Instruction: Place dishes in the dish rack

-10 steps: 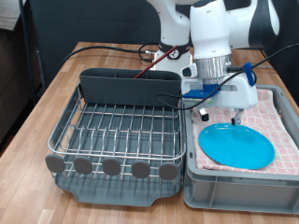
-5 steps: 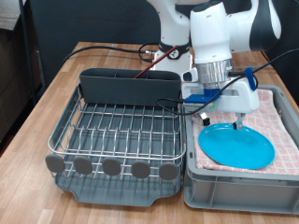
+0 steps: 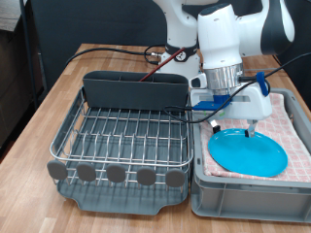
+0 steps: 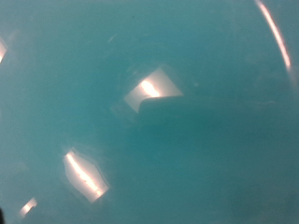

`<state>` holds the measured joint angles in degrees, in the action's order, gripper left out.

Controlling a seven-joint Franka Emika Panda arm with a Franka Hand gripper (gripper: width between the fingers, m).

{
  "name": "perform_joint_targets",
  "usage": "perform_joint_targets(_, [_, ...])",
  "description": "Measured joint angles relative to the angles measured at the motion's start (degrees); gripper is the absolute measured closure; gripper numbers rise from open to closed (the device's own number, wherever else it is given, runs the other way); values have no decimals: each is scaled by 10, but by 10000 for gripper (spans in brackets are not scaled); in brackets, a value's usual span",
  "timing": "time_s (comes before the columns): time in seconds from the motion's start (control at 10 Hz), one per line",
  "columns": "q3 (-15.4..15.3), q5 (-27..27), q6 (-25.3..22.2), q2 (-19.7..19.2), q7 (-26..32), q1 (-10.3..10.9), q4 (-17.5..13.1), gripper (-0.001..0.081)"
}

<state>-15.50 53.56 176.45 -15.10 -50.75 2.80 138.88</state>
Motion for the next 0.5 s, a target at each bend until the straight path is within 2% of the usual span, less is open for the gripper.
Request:
perform_joint_targets(0.1, [-6,5,1,-1,5,-5,-1,125])
perform_joint_targets(0.2, [-9,6,2,-2,6,-8,-2,125])
perform_joint_targets(0.3, [-11,8,3,-3,7,-10,-2,313])
perform_joint_targets(0.4, [-13,12,4,-3,9,-12,-2,313])
perform_joint_targets(0.5, [-16,17,5,-4,12,-14,-2,463])
